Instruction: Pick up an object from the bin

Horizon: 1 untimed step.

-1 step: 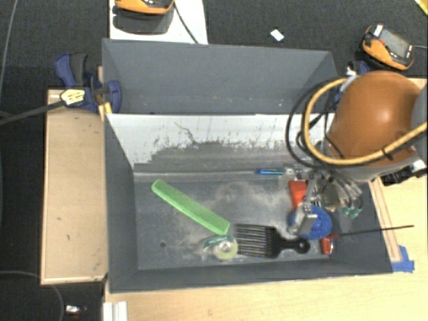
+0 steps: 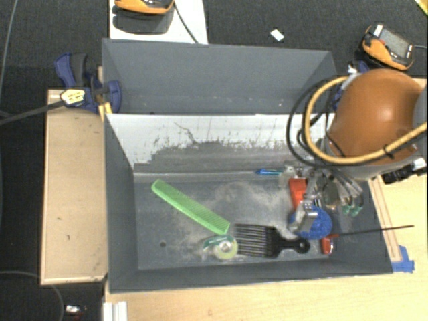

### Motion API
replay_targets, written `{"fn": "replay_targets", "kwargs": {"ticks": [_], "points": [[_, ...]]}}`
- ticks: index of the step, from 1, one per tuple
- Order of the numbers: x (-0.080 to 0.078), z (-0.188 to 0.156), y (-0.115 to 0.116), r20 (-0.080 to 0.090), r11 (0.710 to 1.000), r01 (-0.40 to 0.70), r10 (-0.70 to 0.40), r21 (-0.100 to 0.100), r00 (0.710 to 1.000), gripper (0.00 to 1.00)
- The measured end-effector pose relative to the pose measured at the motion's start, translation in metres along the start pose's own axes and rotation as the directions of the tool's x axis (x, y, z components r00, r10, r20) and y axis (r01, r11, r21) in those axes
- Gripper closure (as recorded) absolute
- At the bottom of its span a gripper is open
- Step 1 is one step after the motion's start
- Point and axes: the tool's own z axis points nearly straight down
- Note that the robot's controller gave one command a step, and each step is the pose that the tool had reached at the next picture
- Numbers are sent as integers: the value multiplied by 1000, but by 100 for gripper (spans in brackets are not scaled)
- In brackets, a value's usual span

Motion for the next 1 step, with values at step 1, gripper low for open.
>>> {"fn": "replay_targets", "kwargs": {"ticks": [1], "points": [[8,97,7,4,998,-71,71,-1,998,0]]}}
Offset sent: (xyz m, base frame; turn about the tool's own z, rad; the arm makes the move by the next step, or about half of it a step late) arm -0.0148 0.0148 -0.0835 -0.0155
